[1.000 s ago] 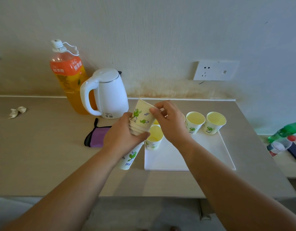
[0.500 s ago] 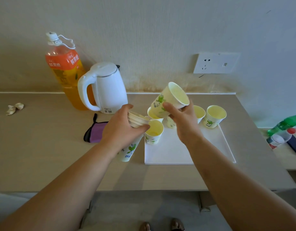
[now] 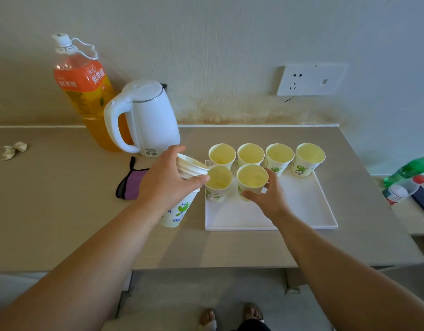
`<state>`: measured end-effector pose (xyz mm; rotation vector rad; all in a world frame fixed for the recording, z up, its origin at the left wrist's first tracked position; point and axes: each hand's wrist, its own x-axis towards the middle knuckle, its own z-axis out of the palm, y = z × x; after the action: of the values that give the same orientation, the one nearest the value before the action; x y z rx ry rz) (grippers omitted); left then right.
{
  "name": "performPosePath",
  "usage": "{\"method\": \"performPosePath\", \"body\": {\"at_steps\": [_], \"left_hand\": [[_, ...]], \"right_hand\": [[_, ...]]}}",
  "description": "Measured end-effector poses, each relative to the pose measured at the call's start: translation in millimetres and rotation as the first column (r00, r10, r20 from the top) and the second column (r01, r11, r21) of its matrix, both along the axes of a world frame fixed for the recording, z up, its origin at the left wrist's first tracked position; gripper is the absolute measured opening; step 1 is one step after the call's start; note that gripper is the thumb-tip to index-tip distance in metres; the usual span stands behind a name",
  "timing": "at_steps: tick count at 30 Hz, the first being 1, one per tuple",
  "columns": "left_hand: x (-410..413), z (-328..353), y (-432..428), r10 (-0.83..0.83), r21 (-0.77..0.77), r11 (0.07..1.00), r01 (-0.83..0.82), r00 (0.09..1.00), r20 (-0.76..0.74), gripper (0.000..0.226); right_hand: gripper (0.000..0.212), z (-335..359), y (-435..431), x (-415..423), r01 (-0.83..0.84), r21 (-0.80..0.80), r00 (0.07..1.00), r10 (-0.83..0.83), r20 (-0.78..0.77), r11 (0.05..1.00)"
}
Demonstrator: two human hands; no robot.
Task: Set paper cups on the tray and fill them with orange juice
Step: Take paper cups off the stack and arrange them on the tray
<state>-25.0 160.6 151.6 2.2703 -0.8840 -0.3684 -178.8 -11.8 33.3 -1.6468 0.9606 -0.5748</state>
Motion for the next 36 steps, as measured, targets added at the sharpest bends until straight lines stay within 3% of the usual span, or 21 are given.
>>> {"method": "performPosePath", "body": {"at_steps": [13,21,24,27,29,31,33,36], "left_hand": [[-3,0,-3,-0.002,0.05,0.999,0.001,1.0,0.023,0.08],[-1,-6,-8,0.002,-0.013,1.0,-0.002,0.999,-0.032,0.091],[-2,-4,-11,-0.002,-0.059,0.998,0.001,1.0,-0.026,0.089],[-2,-2,-17,-0.024,-0.102,0.995,0.022,0.999,-0.022,0.085],[-5,-1,-24,-0.075,-0.118,0.99,0.073,0.997,-0.01,0.082],[-11,-1,-29,-0.121,-0.123,0.985,0.121,0.993,0.008,0.076],[-16,0,-33,-0.149,-0.123,0.981,0.151,0.988,0.026,0.068],[-19,1,-35,-0.156,-0.114,0.981,0.159,0.987,0.037,0.064]], "right_hand": [[0.07,-22,-6,4,-0.026,0.012,0.996,0.027,-0.083,1.0],[0.083,-24,-16,-6,-0.101,0.012,0.979,0.102,-0.177,0.995],[0.066,-14,-15,-20,0.024,-0.13,0.977,-0.051,-0.207,0.991],[0.034,16,-6,-17,0.154,-0.294,0.986,-0.168,-0.02,0.943],[0.021,49,3,-7,0.129,-0.27,0.989,-0.104,0.105,0.954],[0.017,78,13,5,-0.046,-0.234,0.982,0.087,0.168,0.971],[0.017,96,22,14,-0.248,-0.268,0.948,0.29,0.133,0.931],[0.019,103,29,19,-0.329,-0.298,0.918,0.377,0.122,0.896]]}}
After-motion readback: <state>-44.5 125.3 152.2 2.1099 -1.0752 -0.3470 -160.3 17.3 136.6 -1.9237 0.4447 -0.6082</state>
